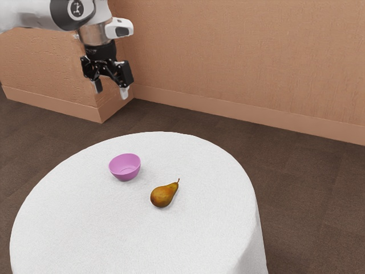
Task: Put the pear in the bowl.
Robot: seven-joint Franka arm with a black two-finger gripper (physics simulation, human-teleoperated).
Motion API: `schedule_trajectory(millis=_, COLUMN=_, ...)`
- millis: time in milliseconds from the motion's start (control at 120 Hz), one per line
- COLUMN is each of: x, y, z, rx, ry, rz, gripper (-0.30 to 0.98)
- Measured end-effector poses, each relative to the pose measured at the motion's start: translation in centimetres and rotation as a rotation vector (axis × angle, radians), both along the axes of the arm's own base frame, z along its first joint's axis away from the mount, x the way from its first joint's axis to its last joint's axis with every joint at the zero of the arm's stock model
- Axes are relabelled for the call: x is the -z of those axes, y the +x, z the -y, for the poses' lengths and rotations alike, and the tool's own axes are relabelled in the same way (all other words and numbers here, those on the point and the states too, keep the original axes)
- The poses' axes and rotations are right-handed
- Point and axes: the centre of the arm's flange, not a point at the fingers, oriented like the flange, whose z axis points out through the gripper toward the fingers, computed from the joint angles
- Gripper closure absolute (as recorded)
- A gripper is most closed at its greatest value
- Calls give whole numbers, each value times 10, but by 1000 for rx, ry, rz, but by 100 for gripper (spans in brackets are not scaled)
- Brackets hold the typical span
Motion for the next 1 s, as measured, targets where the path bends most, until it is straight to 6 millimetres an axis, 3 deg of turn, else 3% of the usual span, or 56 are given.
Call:
schedule_trajectory(millis=217, x=0, y=14, z=25, rx=115, ry=7, rz=38, gripper=0)
schedule_trajectory(millis=367, x=68, y=28, z=41, rx=165, ry=4, rz=-59, gripper=0)
schedule_trajectory(millis=508, x=135, y=-2, z=69, rx=211, ry=3, rz=-160, gripper=0)
schedule_trajectory(millis=592, x=156, y=-13, z=82, rx=232, ry=6, rz=-180, gripper=0)
schedule_trajectory(millis=767, x=211, y=-17, z=93, rx=230, ry=-10, rz=-232, gripper=0)
schedule_trajectory(millis=1000, x=260, y=-5, z=108, rx=220, ry=-38, rz=-226, gripper=0)
